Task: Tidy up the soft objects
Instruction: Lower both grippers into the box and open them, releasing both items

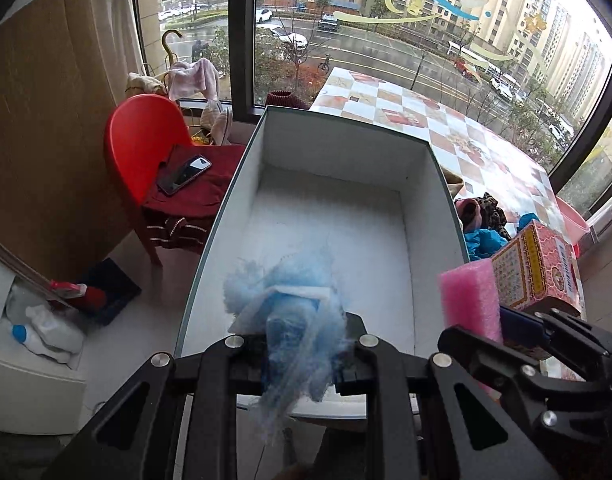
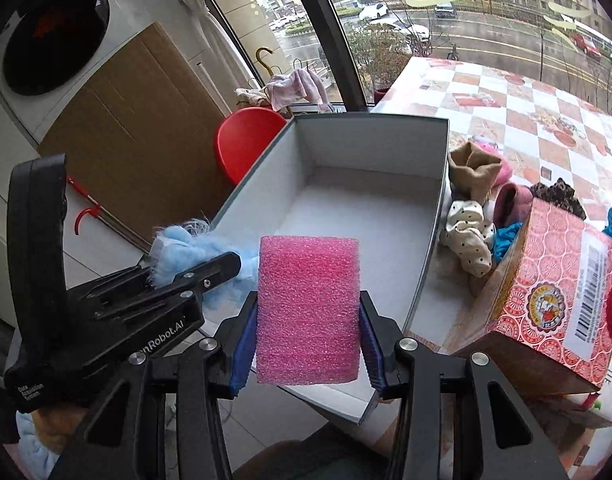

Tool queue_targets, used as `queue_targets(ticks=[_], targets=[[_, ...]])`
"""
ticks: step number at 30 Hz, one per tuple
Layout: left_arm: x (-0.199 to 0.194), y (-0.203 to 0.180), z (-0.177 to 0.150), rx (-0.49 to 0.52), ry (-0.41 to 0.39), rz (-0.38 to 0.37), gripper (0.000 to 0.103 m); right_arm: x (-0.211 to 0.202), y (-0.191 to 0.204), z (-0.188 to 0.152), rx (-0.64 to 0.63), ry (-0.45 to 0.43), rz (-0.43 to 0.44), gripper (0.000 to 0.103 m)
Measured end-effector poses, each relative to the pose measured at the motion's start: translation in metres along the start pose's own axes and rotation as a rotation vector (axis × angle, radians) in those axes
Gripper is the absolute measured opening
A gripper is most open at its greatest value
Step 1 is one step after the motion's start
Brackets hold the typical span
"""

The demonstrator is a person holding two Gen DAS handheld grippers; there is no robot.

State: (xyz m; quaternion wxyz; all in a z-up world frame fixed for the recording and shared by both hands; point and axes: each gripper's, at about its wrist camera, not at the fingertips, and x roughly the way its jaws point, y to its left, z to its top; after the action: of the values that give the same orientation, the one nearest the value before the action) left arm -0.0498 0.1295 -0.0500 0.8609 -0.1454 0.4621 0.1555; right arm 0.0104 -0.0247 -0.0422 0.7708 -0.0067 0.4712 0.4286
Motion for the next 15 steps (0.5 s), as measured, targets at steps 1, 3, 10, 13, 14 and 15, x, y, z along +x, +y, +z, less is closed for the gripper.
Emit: queue_targets(ticks=[1,3,10,13,14,15], targets=[[0.0011,-0.0005,0.0009,0.002,0.001,0.002,0.024,0.0012,-0.0012,-0.0006,0.002,0.005,0.003,0.047],[0.0018,-0.0014,0.0021,0.006,0.000,0.007,0.023,0.0023,-0.0033,-0.0012,0.000,0.007,0.001,0.047],[0.0040,-0.0021,0.0024,0.010,0.005,0.017,0.023,0.0042,-0.0036,-0.0028,-0.004,0.010,0.000,0.047],[0.0032,-0.0019,0.0031,0.010,0.004,0.017,0.023,0.0053,-0.0021,-0.0025,-0.011,0.016,0.002,0.047],[0.0029,-0.0015,0.0036,0.009,0.003,0.016,0.023,0.0059,-0.0017,-0.0027,-0.011,0.019,0.003,0.047],[0.0027,-0.0014,0.0039,0.010,0.002,0.016,0.024,0.0066,-0.0015,-0.0030,-0.009,0.021,0.005,0.047]])
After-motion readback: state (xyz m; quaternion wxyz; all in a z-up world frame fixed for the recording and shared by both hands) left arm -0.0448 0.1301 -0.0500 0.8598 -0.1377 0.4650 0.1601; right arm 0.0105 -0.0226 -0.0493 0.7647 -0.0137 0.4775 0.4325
